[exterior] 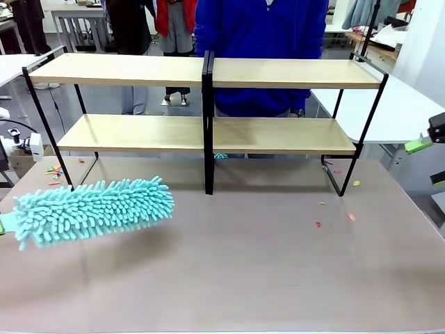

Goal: Clean the shelves.
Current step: Place the Duster on the table.

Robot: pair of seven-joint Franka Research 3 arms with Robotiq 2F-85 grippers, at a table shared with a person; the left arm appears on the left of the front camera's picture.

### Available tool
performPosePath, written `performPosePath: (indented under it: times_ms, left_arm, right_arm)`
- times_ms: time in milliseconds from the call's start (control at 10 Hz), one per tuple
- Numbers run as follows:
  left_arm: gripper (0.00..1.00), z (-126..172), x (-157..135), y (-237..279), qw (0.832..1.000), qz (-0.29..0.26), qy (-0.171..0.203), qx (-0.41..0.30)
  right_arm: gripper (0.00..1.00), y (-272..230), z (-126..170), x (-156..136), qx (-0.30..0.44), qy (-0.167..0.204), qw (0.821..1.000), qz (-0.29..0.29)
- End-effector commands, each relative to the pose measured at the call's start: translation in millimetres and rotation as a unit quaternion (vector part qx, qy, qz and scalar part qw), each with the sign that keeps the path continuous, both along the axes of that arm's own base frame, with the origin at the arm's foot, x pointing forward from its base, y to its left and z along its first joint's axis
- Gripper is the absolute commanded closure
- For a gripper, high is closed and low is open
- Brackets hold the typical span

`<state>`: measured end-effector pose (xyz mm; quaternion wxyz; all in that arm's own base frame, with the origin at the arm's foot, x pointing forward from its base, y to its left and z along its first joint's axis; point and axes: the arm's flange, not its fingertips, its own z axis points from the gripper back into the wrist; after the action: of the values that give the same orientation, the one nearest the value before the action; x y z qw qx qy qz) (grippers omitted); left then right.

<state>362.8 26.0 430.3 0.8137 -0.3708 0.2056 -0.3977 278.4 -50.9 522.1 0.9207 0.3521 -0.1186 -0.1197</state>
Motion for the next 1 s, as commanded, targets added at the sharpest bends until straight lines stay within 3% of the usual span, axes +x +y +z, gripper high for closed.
performPosePath:
  times_ms: [0,100,200,300,500,600,700,800,900]
  left_arm:
    - [0.88,5,-1,-9,1.000,0.005,-0.011,0.006]
    - [0.38,6,1,-8,0.999,0.030,-0.016,0.020]
    - [0.30,14,6,-5,0.997,0.042,-0.048,0.035]
    - [0.00,20,10,-6,0.992,0.066,-0.090,0.053]
    - [0.00,36,10,-5,0.970,0.147,-0.181,0.075]
    - [0.05,48,12,0,0.948,0.200,-0.231,0.086]
    - [0.00,60,13,0,0.927,0.265,-0.261,0.051]
    - [0.00,68,11,-1,0.923,0.288,-0.257,0.018]
    - [0.00,74,9,-3,0.920,0.309,-0.237,-0.038]
  right_arm:
    - [0.00,-5,0,-2,0.007,-0.005,1.000,0.007]
    - [0.00,-5,0,-2,0.007,-0.005,1.000,0.007]
    - [0.00,-5,0,-2,0.007,-0.005,1.000,0.007]
    - [0.00,-5,0,-2,0.007,-0.005,1.000,0.007]
    - [0.00,-5,0,-2,0.007,-0.005,1.000,0.007]
    - [0.00,-5,0,-2,0.007,-0.005,1.000,0.007]
    - [0.00,-5,0,-2,0.007,-0.005,1.000,0.007]
    - [0.00,-3,-1,-1,0.000,0.001,1.000,-0.001]
    - [0.00,3,13,-2,0.050,-0.008,0.999,-0.015]
